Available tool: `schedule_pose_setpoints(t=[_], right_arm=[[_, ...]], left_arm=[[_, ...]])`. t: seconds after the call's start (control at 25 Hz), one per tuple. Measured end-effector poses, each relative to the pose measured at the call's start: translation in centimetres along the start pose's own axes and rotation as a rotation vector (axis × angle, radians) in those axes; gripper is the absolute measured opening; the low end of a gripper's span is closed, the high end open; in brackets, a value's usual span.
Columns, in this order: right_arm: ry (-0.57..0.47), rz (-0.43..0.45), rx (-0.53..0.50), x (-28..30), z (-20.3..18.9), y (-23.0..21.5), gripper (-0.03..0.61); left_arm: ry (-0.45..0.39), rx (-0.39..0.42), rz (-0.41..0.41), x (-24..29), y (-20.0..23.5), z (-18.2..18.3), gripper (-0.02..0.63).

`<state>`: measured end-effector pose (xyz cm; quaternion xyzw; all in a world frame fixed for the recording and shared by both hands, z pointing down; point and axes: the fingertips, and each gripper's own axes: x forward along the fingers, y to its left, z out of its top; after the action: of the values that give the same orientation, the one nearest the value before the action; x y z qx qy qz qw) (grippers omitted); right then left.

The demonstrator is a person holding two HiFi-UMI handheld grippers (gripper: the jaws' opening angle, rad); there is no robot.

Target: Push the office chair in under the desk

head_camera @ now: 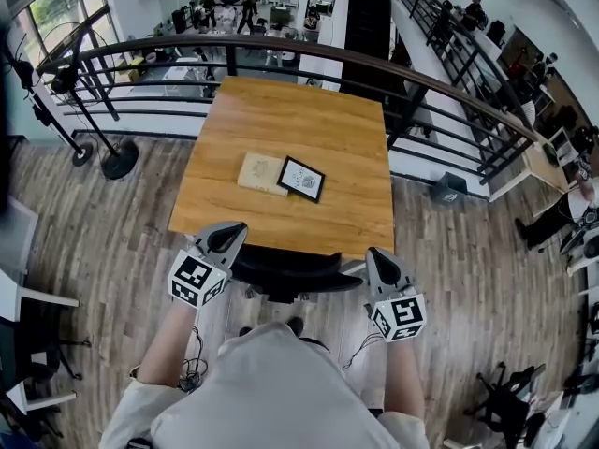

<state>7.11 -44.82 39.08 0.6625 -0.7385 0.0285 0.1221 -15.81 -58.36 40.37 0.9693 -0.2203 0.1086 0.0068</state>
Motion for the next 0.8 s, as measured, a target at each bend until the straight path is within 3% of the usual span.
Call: schedule_pose_setpoints(t=[0.8], right_arm=[[-0.002,0.006,-0.014,1.8,0.7,0.7,0.002]], left_arm=[[0.007,-0.005,0.006,-0.1,1.5,-0.6,-0.006]])
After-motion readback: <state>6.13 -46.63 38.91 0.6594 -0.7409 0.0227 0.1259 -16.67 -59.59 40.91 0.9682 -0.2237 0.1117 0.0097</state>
